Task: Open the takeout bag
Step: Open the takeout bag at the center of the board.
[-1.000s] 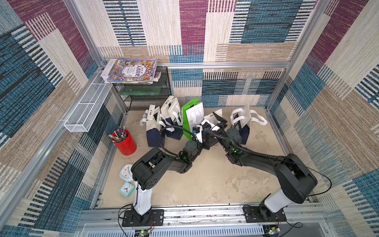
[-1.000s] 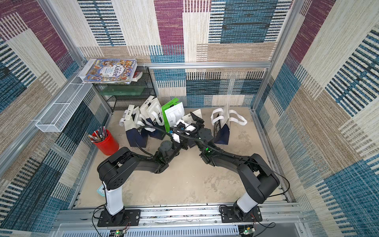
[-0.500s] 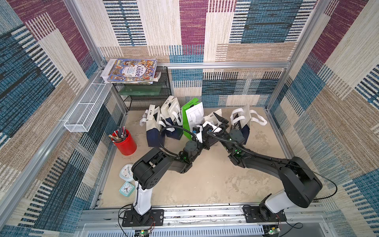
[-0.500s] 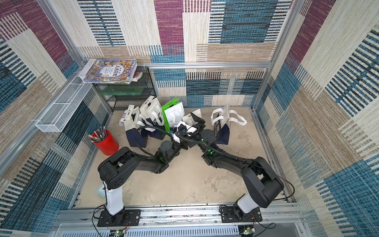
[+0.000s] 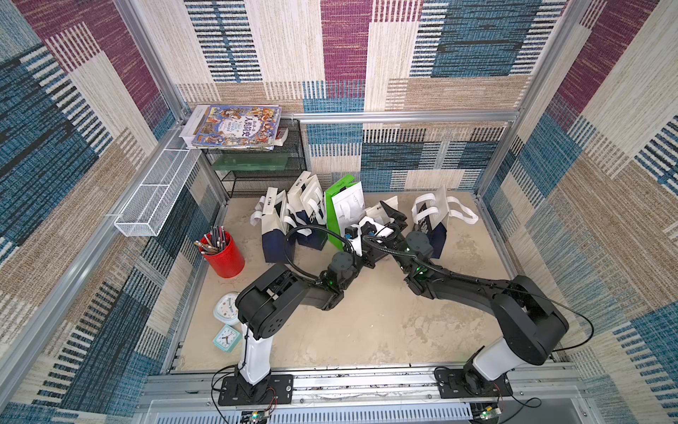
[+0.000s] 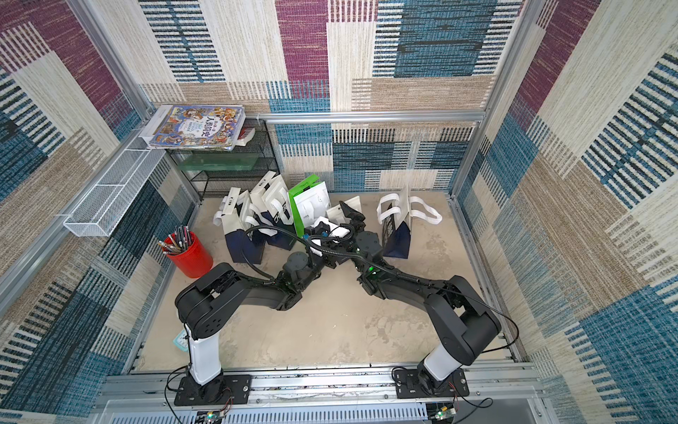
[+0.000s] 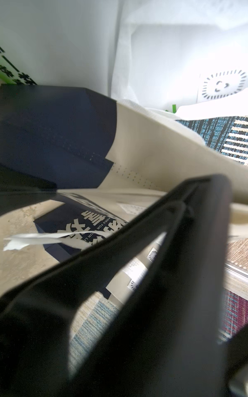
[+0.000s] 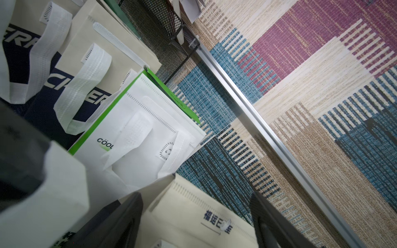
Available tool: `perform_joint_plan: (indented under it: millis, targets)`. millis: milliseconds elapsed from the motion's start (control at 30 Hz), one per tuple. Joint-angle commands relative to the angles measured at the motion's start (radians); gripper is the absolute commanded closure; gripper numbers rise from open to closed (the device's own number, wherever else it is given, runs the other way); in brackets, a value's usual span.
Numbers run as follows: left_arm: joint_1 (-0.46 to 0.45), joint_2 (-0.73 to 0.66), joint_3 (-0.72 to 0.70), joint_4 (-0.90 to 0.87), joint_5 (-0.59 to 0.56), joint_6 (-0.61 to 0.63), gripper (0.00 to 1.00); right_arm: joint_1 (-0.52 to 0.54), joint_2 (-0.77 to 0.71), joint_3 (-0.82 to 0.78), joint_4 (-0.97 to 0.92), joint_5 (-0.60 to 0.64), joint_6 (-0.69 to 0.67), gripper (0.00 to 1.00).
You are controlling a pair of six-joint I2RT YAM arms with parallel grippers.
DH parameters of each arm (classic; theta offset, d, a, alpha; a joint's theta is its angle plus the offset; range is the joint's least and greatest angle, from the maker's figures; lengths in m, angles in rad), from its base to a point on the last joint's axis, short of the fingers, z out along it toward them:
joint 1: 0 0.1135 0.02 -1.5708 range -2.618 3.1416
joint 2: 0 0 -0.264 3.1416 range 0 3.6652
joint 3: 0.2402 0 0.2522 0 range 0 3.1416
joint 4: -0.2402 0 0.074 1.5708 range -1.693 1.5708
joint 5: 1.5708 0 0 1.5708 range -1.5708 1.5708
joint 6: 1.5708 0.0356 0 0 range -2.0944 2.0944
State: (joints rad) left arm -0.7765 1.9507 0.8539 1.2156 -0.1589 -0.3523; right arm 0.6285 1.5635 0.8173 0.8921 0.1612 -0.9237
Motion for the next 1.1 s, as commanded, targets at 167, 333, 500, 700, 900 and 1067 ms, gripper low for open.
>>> perform_joint_plan:
  millis: [167,333,500,700,900,1067]
  targets:
    - [0.002,0.001,0.004,0.008,-0.024,0.024,1.00,-0.008,-0.064,-0.035,0.014,-0.085,0.053,0.17]
    - [0.002,-0.002,0.000,0.009,-0.029,0.025,1.00,-0.009,-0.058,-0.040,0.030,-0.039,0.028,0.18]
    - [0.002,-0.002,0.000,0.008,-0.028,0.027,1.00,0.012,-0.003,-0.012,0.065,0.053,-0.030,0.19]
    - [0.002,-0.003,-0.002,0.009,-0.031,0.032,1.00,0.021,0.042,0.021,0.089,0.093,-0.048,0.20]
    - [0.002,0.001,-0.001,0.008,-0.029,0.039,1.00,0.023,0.083,0.058,0.114,0.171,-0.069,0.21]
    - [0.002,0.001,-0.002,0.006,-0.037,0.044,1.00,0.020,0.067,0.040,0.093,0.117,-0.053,0.21]
